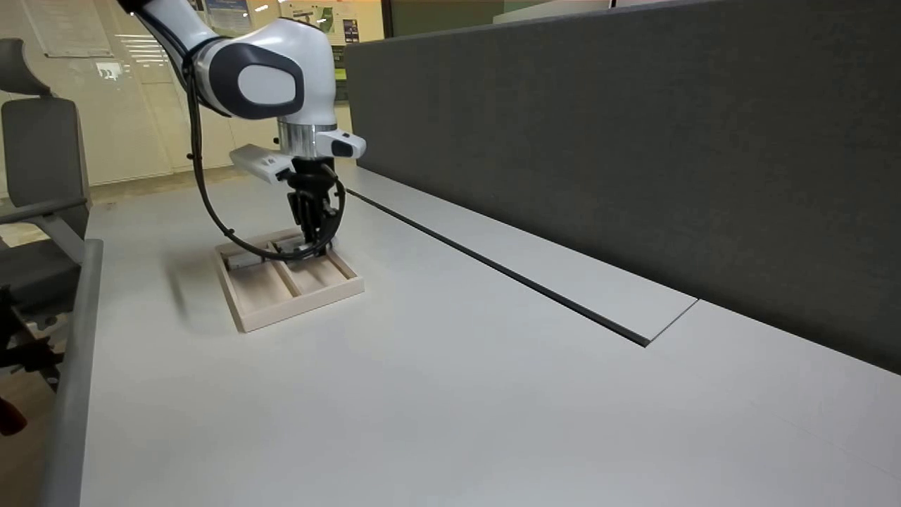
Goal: Pick up the bottle from the table and place it on the top part of the tray
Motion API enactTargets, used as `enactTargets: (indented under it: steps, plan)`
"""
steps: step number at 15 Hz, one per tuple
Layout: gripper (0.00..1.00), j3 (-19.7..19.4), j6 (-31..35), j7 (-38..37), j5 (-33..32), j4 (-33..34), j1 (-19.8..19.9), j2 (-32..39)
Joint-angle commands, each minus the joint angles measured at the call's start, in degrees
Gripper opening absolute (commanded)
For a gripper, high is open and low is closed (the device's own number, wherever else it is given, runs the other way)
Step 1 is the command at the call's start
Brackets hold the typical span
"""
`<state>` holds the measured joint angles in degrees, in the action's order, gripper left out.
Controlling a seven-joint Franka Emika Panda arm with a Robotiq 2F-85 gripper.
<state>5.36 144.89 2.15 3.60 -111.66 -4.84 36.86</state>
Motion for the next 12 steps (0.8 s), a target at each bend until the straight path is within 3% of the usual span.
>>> enactTargets:
  steps: [1, 6, 12]
  plan:
    - [0.07, 0.26, 0.99, -2.52, 0.35, -1.77, -1.04, -0.30]
    - [0.07, 0.32, 1.79, -3.44, 0.63, -2.06, -1.64, 0.05]
    - [0.07, 1.30, 10.14, -4.12, 3.43, -6.18, -1.20, -0.05]
